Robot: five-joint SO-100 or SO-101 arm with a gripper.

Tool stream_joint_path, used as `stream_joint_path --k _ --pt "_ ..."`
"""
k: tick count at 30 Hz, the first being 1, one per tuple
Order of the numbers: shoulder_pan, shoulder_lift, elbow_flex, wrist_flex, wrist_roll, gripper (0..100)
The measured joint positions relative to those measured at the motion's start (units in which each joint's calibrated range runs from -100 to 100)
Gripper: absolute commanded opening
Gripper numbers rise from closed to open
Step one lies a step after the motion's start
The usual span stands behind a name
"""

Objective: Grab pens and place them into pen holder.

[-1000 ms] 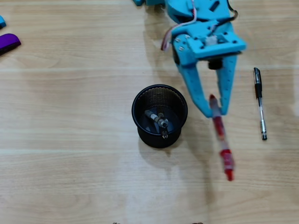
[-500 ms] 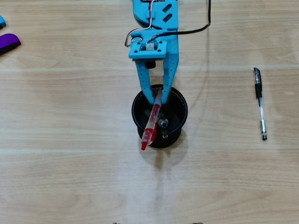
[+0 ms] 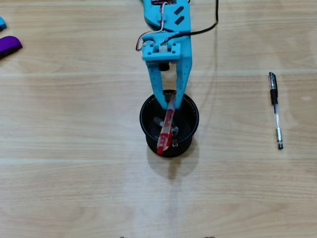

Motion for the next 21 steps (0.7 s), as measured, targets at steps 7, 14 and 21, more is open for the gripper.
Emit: stream_joint_path --k 7,14,21 --pt "1.4 0.0 1.7 -4.8 0.5 2" --pt "1.4 0.0 7.4 -12.1 0.5 2" --pt "1.3 3.0 8.1 -16.3 0.8 2"
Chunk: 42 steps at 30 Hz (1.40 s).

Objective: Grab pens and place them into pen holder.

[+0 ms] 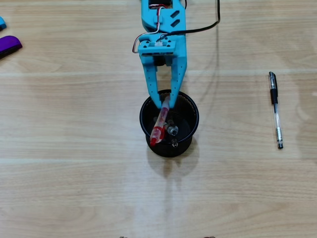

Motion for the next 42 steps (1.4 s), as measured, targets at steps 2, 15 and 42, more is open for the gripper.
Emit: stream_joint_path --k 2,15,42 --pt "0.0 2.2 0.0 -3.0 0.0 2" --pt "-1.0 12.1 0.0 -14.0 0.3 12" --pt "-14.1 3.8 -18.8 9.4 13.5 12"
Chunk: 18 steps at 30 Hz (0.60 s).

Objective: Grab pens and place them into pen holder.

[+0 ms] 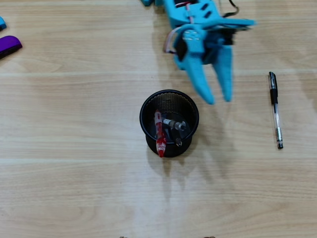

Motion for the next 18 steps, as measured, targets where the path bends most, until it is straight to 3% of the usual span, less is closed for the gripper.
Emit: stream_joint_path --k 4,10,13,18 --pt "-8.4 4.8 -20.3 35.1 -4.1 12" --pt "-18.7 30.0 -56.0 85.4 -22.5 13" --pt "-23.7 40.8 -68.7 92.7 -29.2 13" --pt "-26.6 47.3 -73.8 89.9 -33.1 13"
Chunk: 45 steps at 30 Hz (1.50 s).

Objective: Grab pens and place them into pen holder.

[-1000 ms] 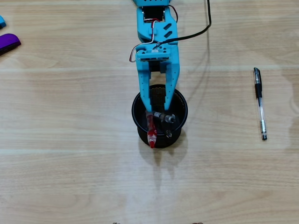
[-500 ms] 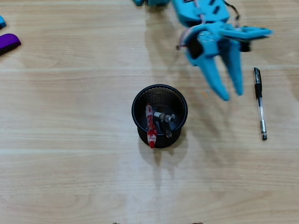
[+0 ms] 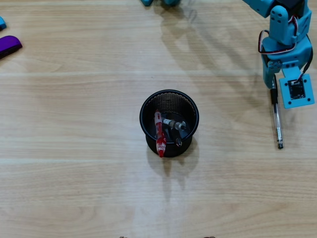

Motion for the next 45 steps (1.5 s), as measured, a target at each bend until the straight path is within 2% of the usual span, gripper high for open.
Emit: stream_joint_path --k 11,16,22,35,39,45 --pt "-1.3 2.6 6.4 -12.1 -0.6 13" --pt "-1.4 2.5 8.0 -13.0 -0.6 13" --pt "-1.4 2.6 8.1 -12.8 -0.2 13" --pt "0.1 2.6 2.3 -3.8 2.0 8" --pt "1.1 2.6 2.3 -3.8 4.6 8" --pt "3.2 2.6 2.3 -3.8 8.3 17"
